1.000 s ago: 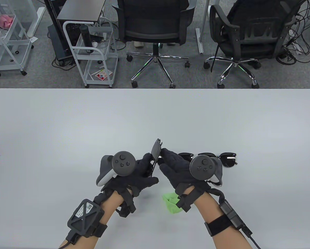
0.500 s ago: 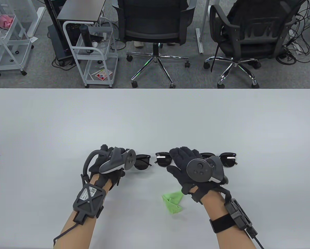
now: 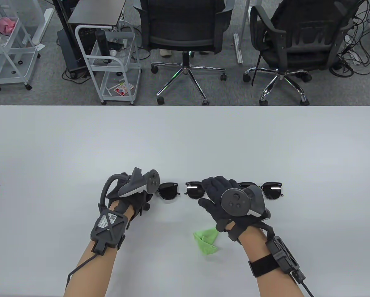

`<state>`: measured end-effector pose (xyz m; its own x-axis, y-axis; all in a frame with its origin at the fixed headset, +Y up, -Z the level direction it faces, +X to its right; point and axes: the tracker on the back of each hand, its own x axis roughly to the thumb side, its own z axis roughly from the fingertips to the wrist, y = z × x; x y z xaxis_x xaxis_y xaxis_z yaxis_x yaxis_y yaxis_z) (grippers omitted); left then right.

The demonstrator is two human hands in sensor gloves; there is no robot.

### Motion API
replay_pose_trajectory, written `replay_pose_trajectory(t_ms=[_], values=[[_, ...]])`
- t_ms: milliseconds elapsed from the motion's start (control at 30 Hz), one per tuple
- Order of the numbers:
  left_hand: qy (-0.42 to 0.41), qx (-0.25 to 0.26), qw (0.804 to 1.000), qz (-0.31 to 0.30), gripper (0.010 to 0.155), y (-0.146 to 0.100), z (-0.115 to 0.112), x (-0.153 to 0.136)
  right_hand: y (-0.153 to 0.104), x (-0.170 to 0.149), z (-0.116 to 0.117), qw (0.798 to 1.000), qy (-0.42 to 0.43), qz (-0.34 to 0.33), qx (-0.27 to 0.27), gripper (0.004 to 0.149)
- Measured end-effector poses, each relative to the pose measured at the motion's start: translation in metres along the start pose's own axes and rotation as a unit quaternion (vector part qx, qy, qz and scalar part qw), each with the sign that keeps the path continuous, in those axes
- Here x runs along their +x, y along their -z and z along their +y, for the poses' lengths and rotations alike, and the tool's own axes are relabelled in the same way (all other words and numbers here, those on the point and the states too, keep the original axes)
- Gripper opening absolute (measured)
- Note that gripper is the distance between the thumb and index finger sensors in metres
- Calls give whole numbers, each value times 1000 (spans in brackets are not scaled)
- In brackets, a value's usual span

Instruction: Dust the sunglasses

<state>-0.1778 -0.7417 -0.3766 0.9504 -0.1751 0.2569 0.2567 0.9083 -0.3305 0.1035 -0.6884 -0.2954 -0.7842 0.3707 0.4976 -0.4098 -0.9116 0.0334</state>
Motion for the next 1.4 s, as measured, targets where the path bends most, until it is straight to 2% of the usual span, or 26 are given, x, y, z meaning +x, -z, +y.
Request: replay_pose_trajectory(t_ms=[233,433,600,700,833,1000,1100,1167,1400], values=[[-28,20,999,-4,98,-6,5,-1,-1,3,-1,1000,8,-3,-3,71],[-141,67,988,-2,93,-51,38,-6,4,1,-8,1000,3,7,4,71],[-168,74,983,16,94,-88,54,-11,6,-6,-20,997,2,63,49,76],[-178,81,980,33,96,-101,50,-14,1,-7,-26,994,-26,82,64,79],[-176,70,981,43,99,-106,32,-12,-8,-13,-28,990,-63,105,74,82],[-180,17,983,29,103,-98,7,-8,-23,-27,-1,984,-62,129,107,87],[-197,19,980,17,100,-97,3,-9,-30,-35,13,979,-23,139,150,89],[-200,26,979,15,99,-98,2,-10,-33,-35,13,980,-7,144,138,89],[-196,40,980,15,98,-97,2,-7,-31,-32,12,984,-32,136,112,88]])
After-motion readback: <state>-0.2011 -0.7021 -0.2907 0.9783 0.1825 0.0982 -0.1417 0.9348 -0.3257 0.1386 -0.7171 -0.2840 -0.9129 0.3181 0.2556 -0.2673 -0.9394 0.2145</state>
